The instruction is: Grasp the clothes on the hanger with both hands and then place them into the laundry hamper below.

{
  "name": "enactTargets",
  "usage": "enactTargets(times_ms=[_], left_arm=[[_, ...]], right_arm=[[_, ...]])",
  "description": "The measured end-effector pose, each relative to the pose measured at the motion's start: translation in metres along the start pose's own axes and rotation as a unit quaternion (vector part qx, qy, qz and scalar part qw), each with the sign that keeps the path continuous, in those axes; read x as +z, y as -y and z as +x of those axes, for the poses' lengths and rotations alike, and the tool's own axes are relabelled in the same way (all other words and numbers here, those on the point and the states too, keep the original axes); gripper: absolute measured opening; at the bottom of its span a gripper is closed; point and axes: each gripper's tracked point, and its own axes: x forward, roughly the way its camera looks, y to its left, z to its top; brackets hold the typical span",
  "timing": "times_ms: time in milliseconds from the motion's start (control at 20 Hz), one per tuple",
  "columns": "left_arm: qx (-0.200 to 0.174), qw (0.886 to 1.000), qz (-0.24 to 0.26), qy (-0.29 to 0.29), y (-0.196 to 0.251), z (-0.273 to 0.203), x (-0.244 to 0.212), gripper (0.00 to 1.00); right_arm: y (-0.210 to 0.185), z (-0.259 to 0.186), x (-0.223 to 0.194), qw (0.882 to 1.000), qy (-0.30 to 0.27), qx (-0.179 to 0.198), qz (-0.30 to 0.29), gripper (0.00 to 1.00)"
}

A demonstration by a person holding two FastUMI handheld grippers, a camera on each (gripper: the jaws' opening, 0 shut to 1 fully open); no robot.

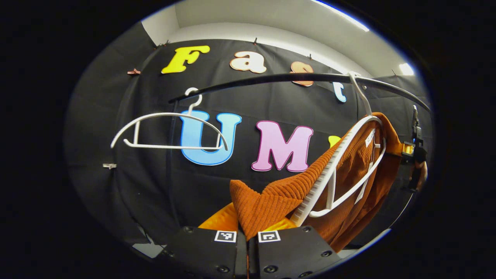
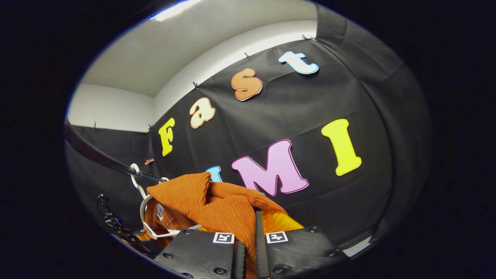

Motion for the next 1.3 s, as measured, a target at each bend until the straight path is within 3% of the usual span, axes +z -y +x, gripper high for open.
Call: enactTargets(times_ms=[50,100,150,200,300,400,450,500,600,750,850,1000,1100,1150,1200,1300], left_arm=[[0.013,1.000,-0.003,-0.004,-0.001,-0.003,-0.002,0.06],[0.021,1.000,-0.008,-0.003,-0.002,-0.004,-0.001,0.06],[0.019,1.000,-0.024,0.000,-0.003,-0.001,0.001,0.06],[0.013,0.999,-0.050,-0.001,-0.004,0.002,0.001,0.06],[0.001,0.997,-0.077,0.008,-0.007,0.009,0.017,0.06],[-0.004,0.999,-0.033,0.034,-0.012,0.019,0.052,0.05],[-0.008,0.999,0.004,0.047,-0.017,0.026,0.072,0.06],[-0.012,0.998,0.033,0.054,-0.023,0.035,0.092,0.06],[-0.017,0.996,0.051,0.070,-0.039,0.054,0.129,0.06],[0.012,0.993,0.062,0.101,-0.055,0.074,0.168,0.06],[0.028,0.992,0.065,0.107,-0.056,0.083,0.173,0.05],[0.036,0.993,0.054,0.097,-0.062,0.086,0.165,0.06],[0.019,0.995,0.040,0.092,-0.057,0.085,0.160,0.06],[0.013,0.995,0.036,0.091,-0.052,0.085,0.159,0.06],[0.017,0.995,0.042,0.091,-0.051,0.084,0.158,0.06],[0.020,0.994,0.057,0.087,-0.049,0.082,0.151,0.05]], right_arm=[[-0.005,0.002,0.003,1.000,0.004,0.005,0.000,0.11],[-0.006,0.004,0.007,1.000,0.008,0.002,-0.017,0.15],[-0.009,0.007,0.010,0.999,0.003,0.004,-0.044,0.10],[-0.010,0.007,0.010,0.997,-0.003,0.006,-0.072,0.15],[-0.005,0.007,0.012,0.995,-0.016,0.001,-0.100,0.15],[-0.004,0.003,0.019,0.997,-0.004,0.004,-0.076,0.15],[-0.005,0.002,0.022,0.998,0.003,0.007,-0.065,0.19],[-0.006,0.002,0.019,0.998,0.003,0.010,-0.064,0.10],[-0.007,0.002,0.008,0.995,-0.004,0.002,-0.099,0.15],[-0.012,0.000,-0.042,0.976,-0.079,-0.007,-0.202,0.14],[-0.032,-0.009,-0.078,0.969,-0.135,0.038,-0.205,0.15],[-0.057,-0.018,-0.036,0.988,-0.060,0.089,-0.111,0.15],[-0.076,-0.027,0.015,0.989,0.026,0.130,-0.061,0.12],[-0.081,-0.026,0.028,0.987,0.046,0.143,-0.050,0.15],[-0.077,-0.019,0.030,0.987,0.054,0.143,-0.051,0.14],[-0.047,0.004,0.034,0.991,0.055,0.105,-0.058,0.15]])
